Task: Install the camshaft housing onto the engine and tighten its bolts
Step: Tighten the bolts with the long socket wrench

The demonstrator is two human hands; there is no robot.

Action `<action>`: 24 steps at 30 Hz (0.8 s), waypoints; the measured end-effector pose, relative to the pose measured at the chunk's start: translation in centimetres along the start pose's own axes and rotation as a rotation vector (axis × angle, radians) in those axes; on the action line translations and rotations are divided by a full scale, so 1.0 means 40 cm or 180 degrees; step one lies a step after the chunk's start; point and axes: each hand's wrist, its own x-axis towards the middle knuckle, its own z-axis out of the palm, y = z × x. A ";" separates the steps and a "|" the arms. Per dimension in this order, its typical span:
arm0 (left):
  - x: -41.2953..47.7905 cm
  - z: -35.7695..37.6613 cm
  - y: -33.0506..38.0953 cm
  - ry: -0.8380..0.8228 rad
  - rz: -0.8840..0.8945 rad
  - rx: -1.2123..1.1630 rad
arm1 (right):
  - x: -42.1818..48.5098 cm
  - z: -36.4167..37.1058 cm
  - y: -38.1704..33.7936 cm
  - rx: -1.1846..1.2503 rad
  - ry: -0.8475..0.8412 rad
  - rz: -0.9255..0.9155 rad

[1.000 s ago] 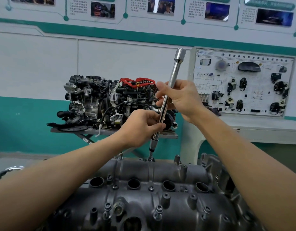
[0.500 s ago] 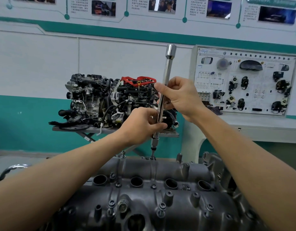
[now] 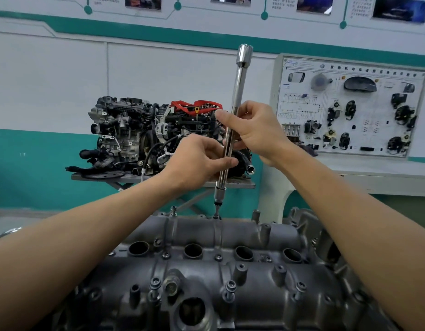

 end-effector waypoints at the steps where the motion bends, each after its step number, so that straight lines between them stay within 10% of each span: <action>1: 0.000 0.001 0.003 -0.0150 0.0007 0.0031 | 0.001 -0.004 -0.003 0.0060 -0.0107 0.0049; 7: 0.001 -0.012 -0.003 -0.0817 -0.0380 -0.0557 | 0.005 -0.043 -0.018 0.0709 -0.1090 0.0182; 15: -0.002 0.009 -0.004 -0.0138 -0.0001 -0.0127 | 0.001 -0.011 -0.012 0.0391 -0.0050 -0.0125; 24: 0.000 0.001 -0.015 -0.0708 -0.0161 -0.0393 | 0.004 -0.039 -0.025 0.0677 -0.0718 0.0099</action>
